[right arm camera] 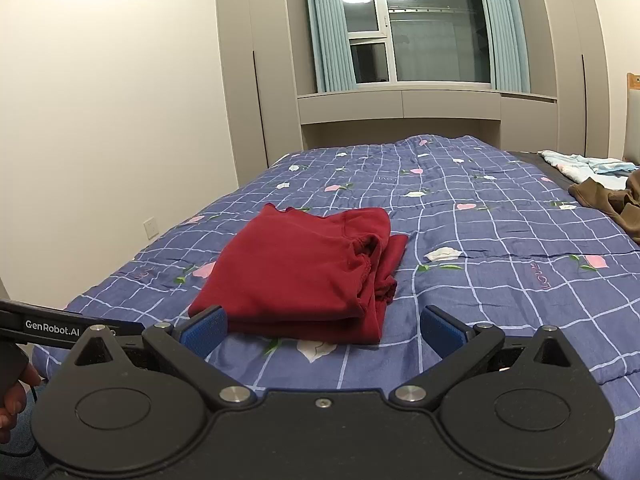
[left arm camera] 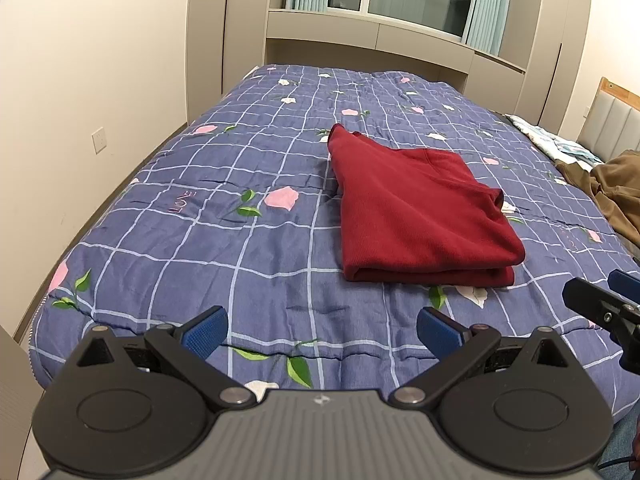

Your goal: Fold small clothes

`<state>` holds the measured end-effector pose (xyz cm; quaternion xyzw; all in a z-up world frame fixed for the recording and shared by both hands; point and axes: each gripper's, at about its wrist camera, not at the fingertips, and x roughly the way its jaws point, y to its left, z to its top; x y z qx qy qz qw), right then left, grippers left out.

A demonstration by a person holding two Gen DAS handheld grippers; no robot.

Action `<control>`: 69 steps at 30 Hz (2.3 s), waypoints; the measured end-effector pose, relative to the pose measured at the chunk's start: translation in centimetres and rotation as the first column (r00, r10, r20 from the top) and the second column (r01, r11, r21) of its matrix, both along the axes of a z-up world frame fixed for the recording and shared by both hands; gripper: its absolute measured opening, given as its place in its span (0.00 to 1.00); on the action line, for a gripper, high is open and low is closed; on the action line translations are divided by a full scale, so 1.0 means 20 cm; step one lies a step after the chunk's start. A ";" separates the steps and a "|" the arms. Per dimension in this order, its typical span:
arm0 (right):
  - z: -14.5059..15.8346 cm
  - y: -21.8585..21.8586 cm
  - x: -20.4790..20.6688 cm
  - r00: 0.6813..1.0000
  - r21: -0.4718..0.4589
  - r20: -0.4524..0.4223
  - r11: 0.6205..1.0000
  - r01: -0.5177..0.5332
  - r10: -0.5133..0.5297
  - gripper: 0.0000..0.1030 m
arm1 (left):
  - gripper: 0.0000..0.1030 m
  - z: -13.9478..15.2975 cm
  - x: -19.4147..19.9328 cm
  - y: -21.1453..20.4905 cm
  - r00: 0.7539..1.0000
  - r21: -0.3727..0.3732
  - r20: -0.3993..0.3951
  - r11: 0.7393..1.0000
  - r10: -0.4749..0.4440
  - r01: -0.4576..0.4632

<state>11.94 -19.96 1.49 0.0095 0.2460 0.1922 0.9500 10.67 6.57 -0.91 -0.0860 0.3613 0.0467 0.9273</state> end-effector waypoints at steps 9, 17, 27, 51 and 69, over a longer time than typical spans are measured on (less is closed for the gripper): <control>0.00 0.00 0.00 1.000 0.001 -0.001 1.000 0.000 0.000 0.99 | 0.99 0.00 0.00 0.00 1.000 0.000 -0.001 1.000 0.000 0.000; -0.01 0.00 0.01 1.000 0.000 -0.008 1.000 -0.001 0.001 0.99 | 0.99 -0.02 0.00 -0.01 1.000 0.001 -0.006 1.000 -0.004 0.004; -0.02 0.01 0.01 1.000 0.000 -0.014 1.000 -0.001 0.001 0.99 | 0.99 -0.01 0.00 0.00 1.000 -0.011 -0.008 1.000 -0.002 0.002; -0.05 0.02 0.04 0.999 -0.005 -0.042 1.000 0.004 -0.004 0.99 | 0.99 -0.02 0.03 -0.01 0.999 -0.024 -0.044 1.000 -0.015 0.014; -0.06 0.02 0.06 0.998 -0.011 -0.066 1.000 0.007 -0.008 0.99 | 0.99 -0.05 0.05 -0.01 0.998 -0.037 -0.062 0.999 -0.021 0.019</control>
